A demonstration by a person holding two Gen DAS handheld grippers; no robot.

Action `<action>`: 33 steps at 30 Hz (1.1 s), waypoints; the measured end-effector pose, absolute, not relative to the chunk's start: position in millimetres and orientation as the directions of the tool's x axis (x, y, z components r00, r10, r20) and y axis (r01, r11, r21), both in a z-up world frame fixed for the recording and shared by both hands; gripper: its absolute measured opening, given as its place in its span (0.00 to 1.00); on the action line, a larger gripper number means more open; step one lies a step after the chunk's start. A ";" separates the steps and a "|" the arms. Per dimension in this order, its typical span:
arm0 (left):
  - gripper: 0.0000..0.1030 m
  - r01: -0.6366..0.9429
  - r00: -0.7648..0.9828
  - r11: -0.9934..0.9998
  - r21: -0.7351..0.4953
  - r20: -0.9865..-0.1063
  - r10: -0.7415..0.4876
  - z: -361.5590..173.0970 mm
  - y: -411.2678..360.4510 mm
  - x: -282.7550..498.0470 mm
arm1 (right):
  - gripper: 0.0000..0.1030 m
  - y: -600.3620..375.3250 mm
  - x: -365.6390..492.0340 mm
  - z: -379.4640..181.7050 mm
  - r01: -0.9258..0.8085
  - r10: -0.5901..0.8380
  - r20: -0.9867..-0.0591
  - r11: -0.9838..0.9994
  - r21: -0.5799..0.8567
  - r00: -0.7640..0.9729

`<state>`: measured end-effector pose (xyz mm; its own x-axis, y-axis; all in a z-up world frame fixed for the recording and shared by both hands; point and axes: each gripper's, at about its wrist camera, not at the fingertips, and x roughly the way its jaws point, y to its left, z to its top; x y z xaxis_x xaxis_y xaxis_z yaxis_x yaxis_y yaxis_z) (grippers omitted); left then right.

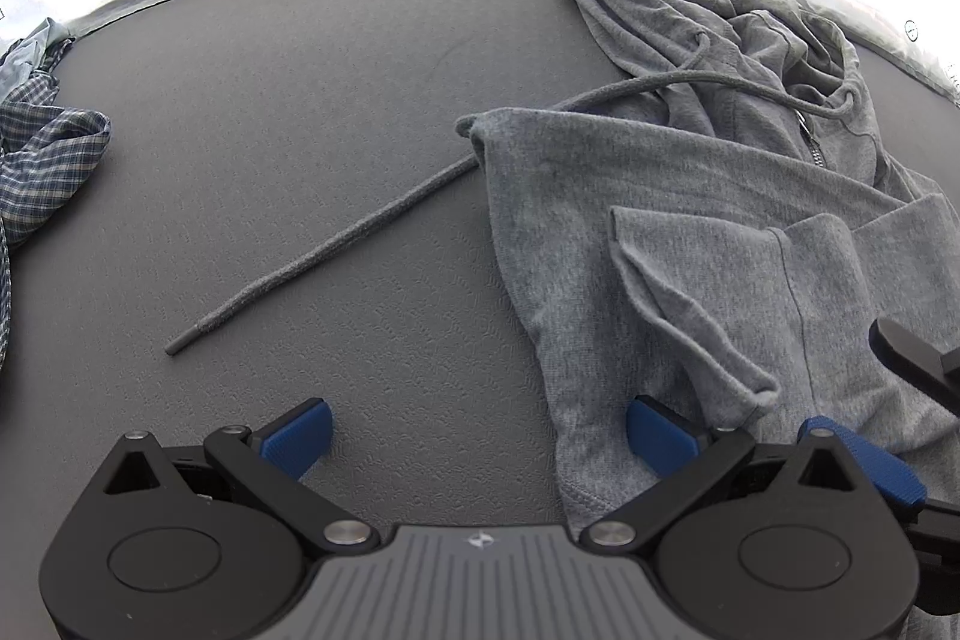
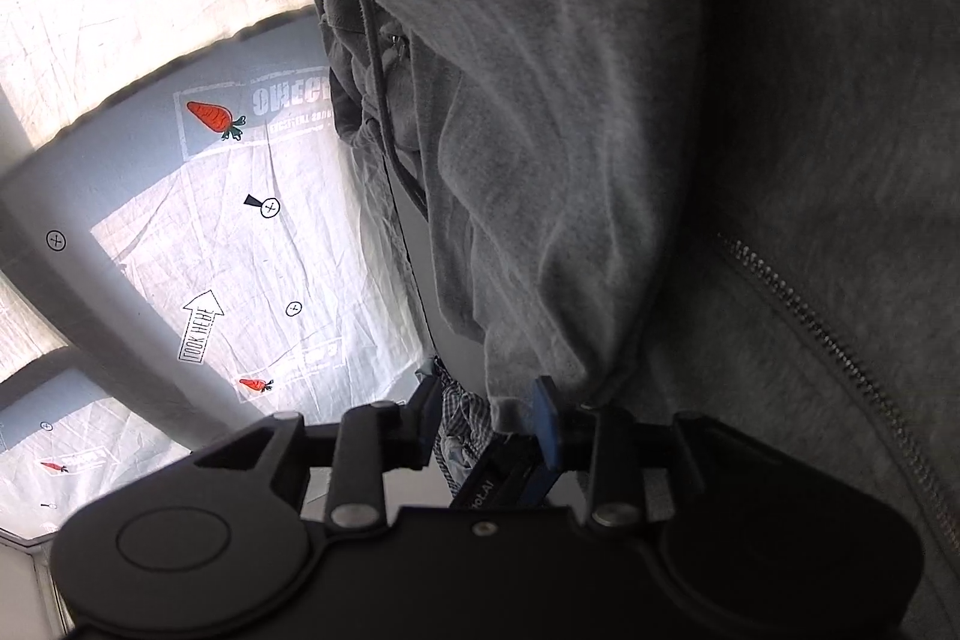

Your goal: Fold clothes

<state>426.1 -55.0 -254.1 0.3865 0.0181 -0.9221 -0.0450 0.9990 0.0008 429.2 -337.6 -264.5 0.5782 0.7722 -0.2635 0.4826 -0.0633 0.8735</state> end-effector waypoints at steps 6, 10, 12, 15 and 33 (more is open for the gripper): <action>1.00 -0.059 0.371 0.998 -0.003 -0.928 0.019 -246.6 -51.4 406.2 | 0.41 -374.8 402.6 -256.7 0.477 0.707 -0.324 -0.022 0.878 0.628; 1.00 -0.042 0.399 0.999 0.007 -0.917 0.023 -235.6 -55.4 379.1 | 0.52 -395.2 381.7 -242.4 0.461 0.669 -0.374 0.053 0.886 0.642; 1.00 -0.031 0.399 0.999 0.008 -0.917 0.020 -231.9 -60.6 365.6 | 0.57 -403.8 370.5 -234.7 0.448 0.648 -0.402 0.104 0.888 0.647; 1.00 0.010 0.403 1.000 0.023 -0.915 0.017 -228.6 -73.9 345.1 | 0.84 -415.9 352.9 -224.6 0.434 0.616 -0.453 0.192 0.880 0.645; 1.00 -0.158 0.351 0.984 0.082 -0.927 0.134 -248.5 -115.9 274.6 | 1.00 -471.9 289.7 -169.6 0.107 0.241 -0.686 0.900 0.423 0.687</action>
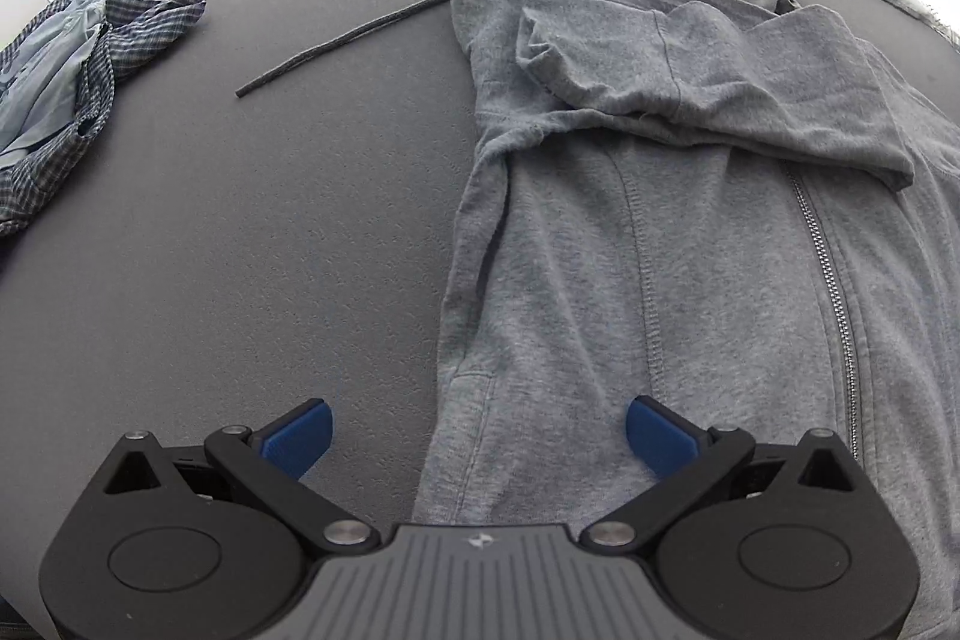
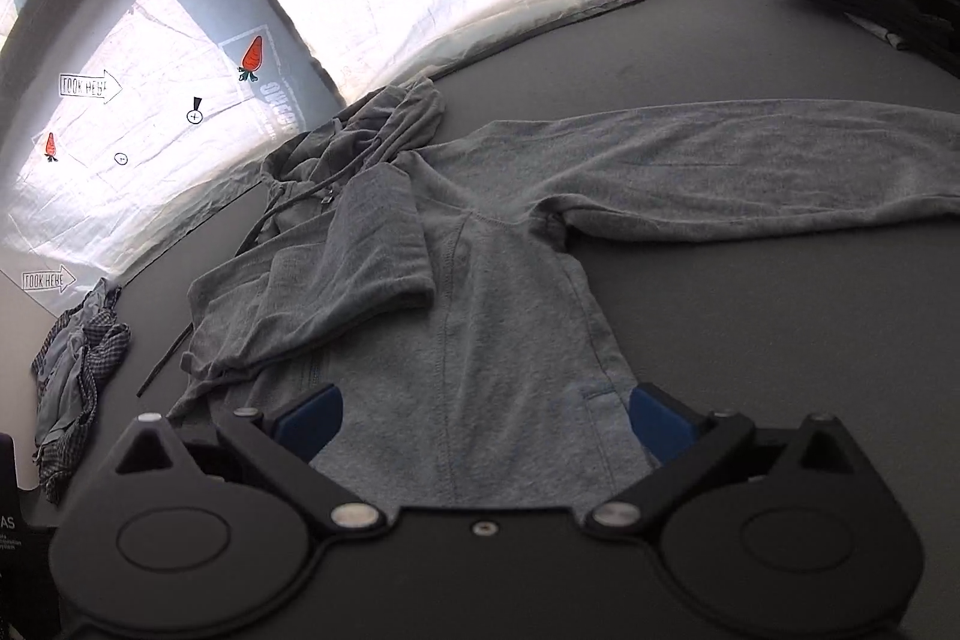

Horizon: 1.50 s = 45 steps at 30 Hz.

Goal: Fold clothes
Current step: 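Grasp the stretched sleeve cuff with the right gripper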

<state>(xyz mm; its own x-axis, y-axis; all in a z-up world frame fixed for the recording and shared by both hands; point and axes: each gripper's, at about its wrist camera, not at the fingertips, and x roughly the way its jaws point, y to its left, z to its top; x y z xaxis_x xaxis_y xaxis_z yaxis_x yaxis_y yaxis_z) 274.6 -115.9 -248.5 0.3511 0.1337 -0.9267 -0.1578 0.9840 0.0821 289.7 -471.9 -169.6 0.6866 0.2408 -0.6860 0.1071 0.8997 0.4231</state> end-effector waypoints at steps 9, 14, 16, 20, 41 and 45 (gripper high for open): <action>1.00 -0.117 0.446 0.978 0.170 -0.871 0.205 -222.2 -161.6 285.9 | 1.00 -548.4 287.1 -192.1 0.231 0.109 -0.704 0.900 0.369 0.702; 1.00 -0.082 0.503 0.985 0.151 -0.847 0.172 -206.6 -179.1 311.8 | 1.00 -599.0 288.0 -201.6 0.371 -0.038 -0.702 0.869 0.328 0.711; 1.00 -0.043 0.497 0.985 0.165 -0.852 0.164 -213.0 -188.6 326.6 | 1.00 -618.4 287.6 -204.5 0.422 -0.103 -0.688 0.850 0.315 0.719; 1.00 0.021 0.451 0.984 0.178 -0.880 0.150 -236.4 -208.6 351.0 | 1.00 -653.1 288.9 -211.9 0.499 -0.209 -0.677 0.825 0.266 0.706; 1.00 -0.038 0.358 0.998 0.046 -0.932 0.057 -258.6 -221.1 382.1 | 1.00 -794.2 273.7 -222.2 0.767 -0.517 -0.693 0.636 0.082 0.502; 1.00 -0.029 0.369 0.997 0.078 -0.925 0.083 -257.4 -226.8 380.5 | 0.97 -800.2 276.0 -217.0 0.781 -0.499 -0.710 0.614 0.115 0.496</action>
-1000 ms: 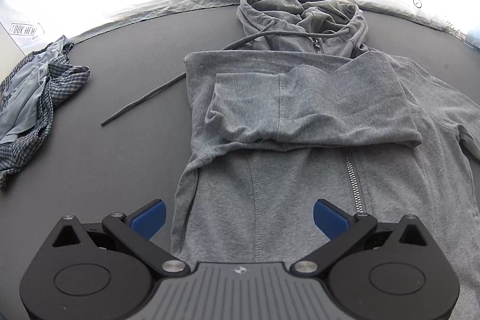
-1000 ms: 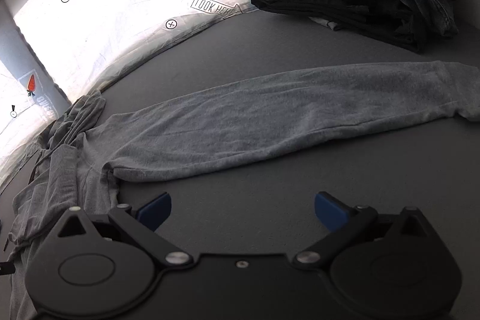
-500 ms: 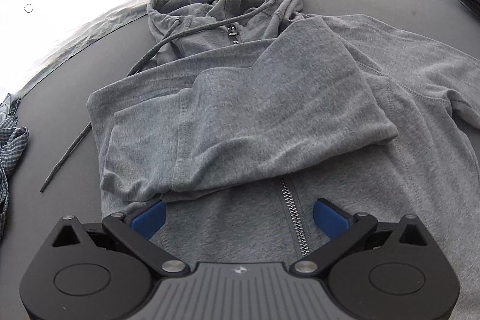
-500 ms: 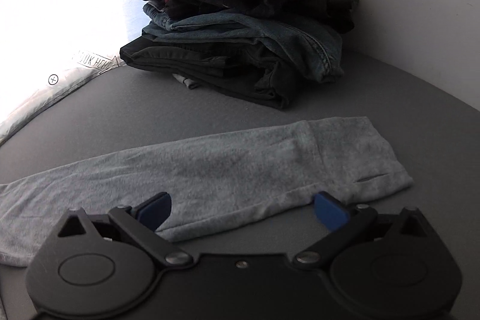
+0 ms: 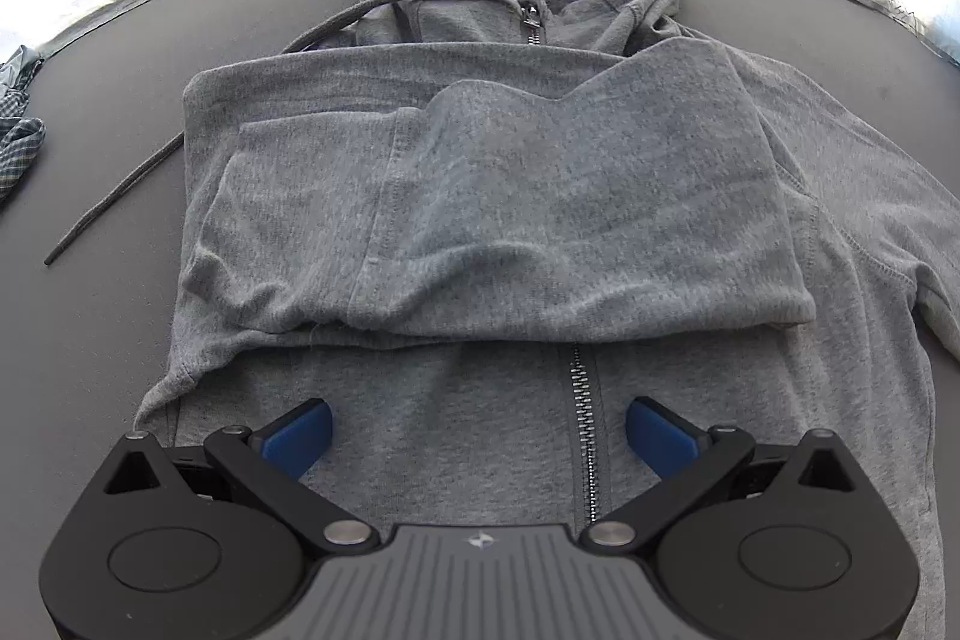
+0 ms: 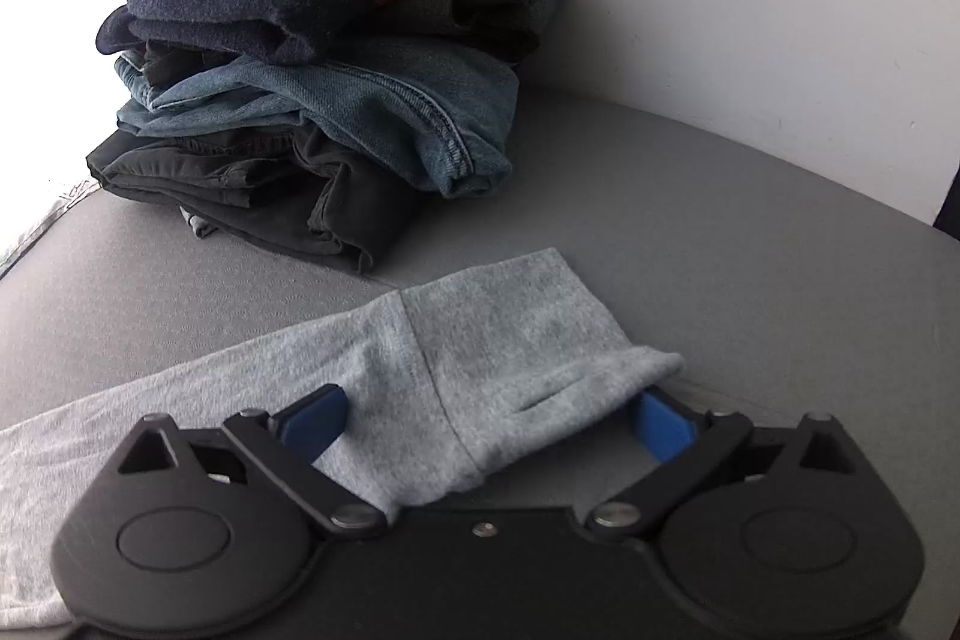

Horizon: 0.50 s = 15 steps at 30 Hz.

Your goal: Fold clothes

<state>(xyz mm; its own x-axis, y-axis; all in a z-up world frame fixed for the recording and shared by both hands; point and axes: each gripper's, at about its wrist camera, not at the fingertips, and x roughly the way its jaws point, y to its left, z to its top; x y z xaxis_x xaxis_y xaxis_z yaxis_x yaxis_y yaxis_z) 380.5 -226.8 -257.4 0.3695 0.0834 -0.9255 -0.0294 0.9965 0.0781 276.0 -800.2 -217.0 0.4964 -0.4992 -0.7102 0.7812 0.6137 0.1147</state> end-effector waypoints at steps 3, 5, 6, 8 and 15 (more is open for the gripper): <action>1.00 -0.015 0.389 0.994 0.108 -0.915 0.105 -256.5 -231.4 378.0 | 0.90 -803.6 276.4 -213.1 0.798 -0.490 -0.717 0.582 0.153 0.495; 1.00 -0.011 0.398 0.993 0.117 -0.911 0.112 -256.3 -232.7 376.8 | 0.84 -806.7 275.3 -210.3 0.807 -0.478 -0.722 0.560 0.188 0.500; 1.00 -0.011 0.401 0.993 0.119 -0.909 0.114 -256.2 -233.1 376.2 | 0.82 -808.5 274.2 -208.8 0.807 -0.468 -0.724 0.554 0.206 0.507; 1.00 -0.010 0.400 0.993 0.119 -0.909 0.113 -255.8 -232.3 376.1 | 0.65 -811.5 270.4 -206.4 0.799 -0.444 -0.721 0.546 0.253 0.532; 1.00 -0.009 0.400 0.995 0.095 -0.912 0.091 -256.3 -228.1 376.2 | 0.14 -821.4 244.3 -209.6 0.773 -0.365 -0.691 0.420 0.475 0.624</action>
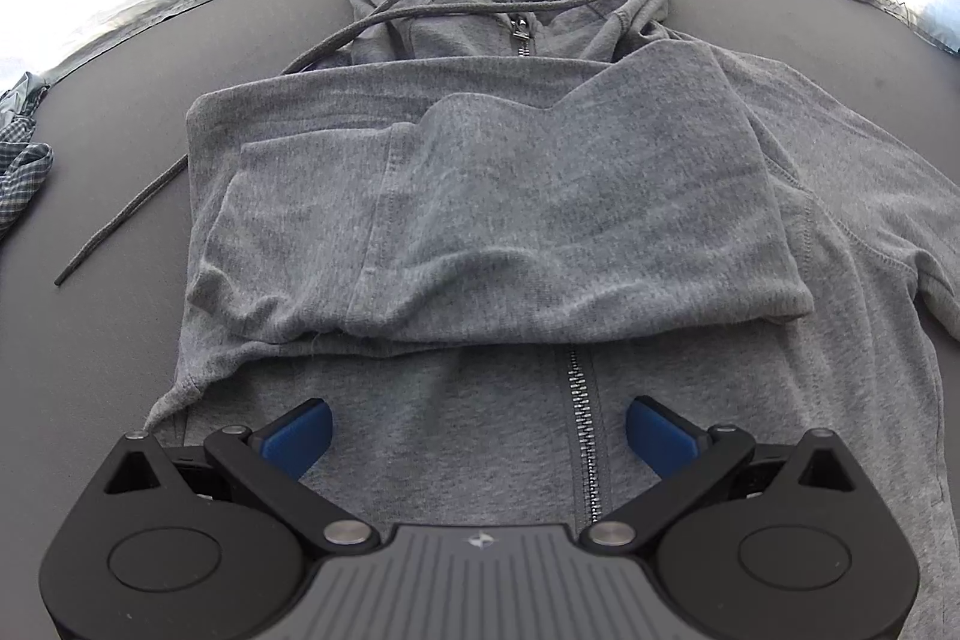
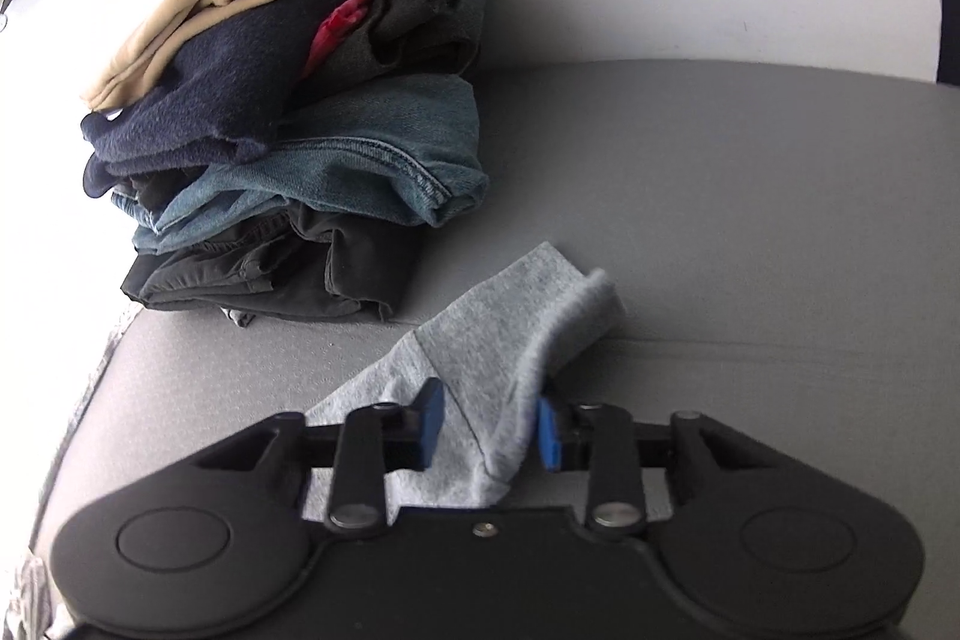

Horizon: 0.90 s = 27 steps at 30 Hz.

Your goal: Fold clothes

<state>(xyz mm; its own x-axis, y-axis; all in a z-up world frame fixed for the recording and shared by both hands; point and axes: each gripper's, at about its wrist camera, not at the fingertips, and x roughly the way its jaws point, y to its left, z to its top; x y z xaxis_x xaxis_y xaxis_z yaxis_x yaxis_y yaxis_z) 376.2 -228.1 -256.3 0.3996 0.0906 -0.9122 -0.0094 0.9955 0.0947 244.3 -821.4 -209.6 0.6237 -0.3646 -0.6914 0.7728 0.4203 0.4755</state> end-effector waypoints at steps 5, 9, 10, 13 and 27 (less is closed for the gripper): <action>1.00 -0.005 0.403 0.997 0.072 -0.913 0.068 -257.6 -224.8 376.5 | 0.06 -816.0 234.5 -216.3 0.672 -0.295 -0.604 0.334 0.661 0.740; 1.00 -0.008 0.405 0.999 0.048 -0.913 0.047 -258.9 -221.4 376.1 | 0.05 -795.9 252.6 -213.2 0.582 -0.198 -0.549 0.348 0.735 0.812; 1.00 -0.008 0.406 0.999 0.043 -0.913 0.043 -259.0 -220.6 375.7 | 0.05 -788.0 261.8 -211.9 0.561 -0.164 -0.541 0.362 0.745 0.825; 1.00 0.005 0.415 0.999 0.041 -0.909 0.036 -259.1 -220.3 374.7 | 0.05 -760.9 289.3 -212.8 0.487 -0.050 -0.505 0.364 0.794 0.862; 1.00 0.061 0.464 0.998 0.031 -0.886 -0.001 -260.2 -217.7 369.4 | 0.05 -563.3 391.5 -227.5 0.268 0.578 -0.361 0.244 0.932 0.732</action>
<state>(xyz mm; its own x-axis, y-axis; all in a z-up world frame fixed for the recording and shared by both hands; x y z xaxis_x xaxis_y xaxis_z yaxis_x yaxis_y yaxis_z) 369.4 -217.7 -260.2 0.4639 -0.0011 -0.8859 0.0611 0.9977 0.0308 391.5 -563.3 -227.5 0.7318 0.5778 -0.3615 0.2678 0.2440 0.9321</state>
